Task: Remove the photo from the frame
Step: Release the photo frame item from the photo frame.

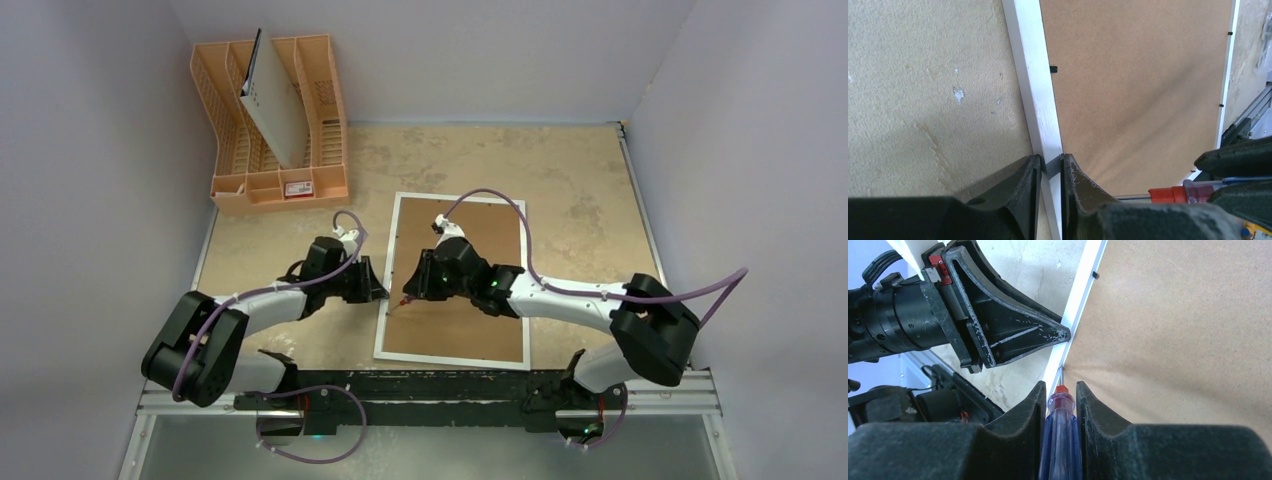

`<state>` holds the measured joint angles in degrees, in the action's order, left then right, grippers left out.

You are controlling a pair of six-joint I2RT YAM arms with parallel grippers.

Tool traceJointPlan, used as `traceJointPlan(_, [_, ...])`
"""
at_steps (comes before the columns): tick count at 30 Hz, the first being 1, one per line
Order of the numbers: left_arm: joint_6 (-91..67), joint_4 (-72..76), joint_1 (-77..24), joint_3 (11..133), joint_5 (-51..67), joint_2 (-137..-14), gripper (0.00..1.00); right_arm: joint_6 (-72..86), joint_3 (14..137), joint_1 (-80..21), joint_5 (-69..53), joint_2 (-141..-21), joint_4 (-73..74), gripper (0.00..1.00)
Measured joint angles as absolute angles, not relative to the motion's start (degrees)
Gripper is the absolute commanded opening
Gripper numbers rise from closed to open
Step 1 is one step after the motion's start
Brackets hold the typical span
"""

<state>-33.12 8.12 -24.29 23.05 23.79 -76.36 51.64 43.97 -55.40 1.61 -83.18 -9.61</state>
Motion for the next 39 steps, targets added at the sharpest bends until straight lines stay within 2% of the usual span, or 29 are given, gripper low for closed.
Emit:
traceJointPlan(10, [-38.41, 14.17, -24.05, 18.96, 22.83, -74.76, 0.00, 52.45, 56.58, -66.48, 20.01, -87.33, 6.22, 0.00])
traceJointPlan(24, [-39.83, 15.29, -24.08, 18.00, 22.06, -74.00, 0.00, 54.92, 83.48, -77.47, 39.70, -104.92, 32.08, 0.00])
traceJointPlan(32, [-39.62, 14.94, -24.08, 18.00, 21.91, -73.69, 0.00, 57.49, 84.03, -77.49, 40.56, -104.84, 34.24, 0.00])
traceJointPlan(39, [-39.35, 13.87, -24.08, 18.00, 21.56, -72.79, 0.00, 59.86, 72.18, -70.52, 35.18, -92.88, 26.44, 0.00])
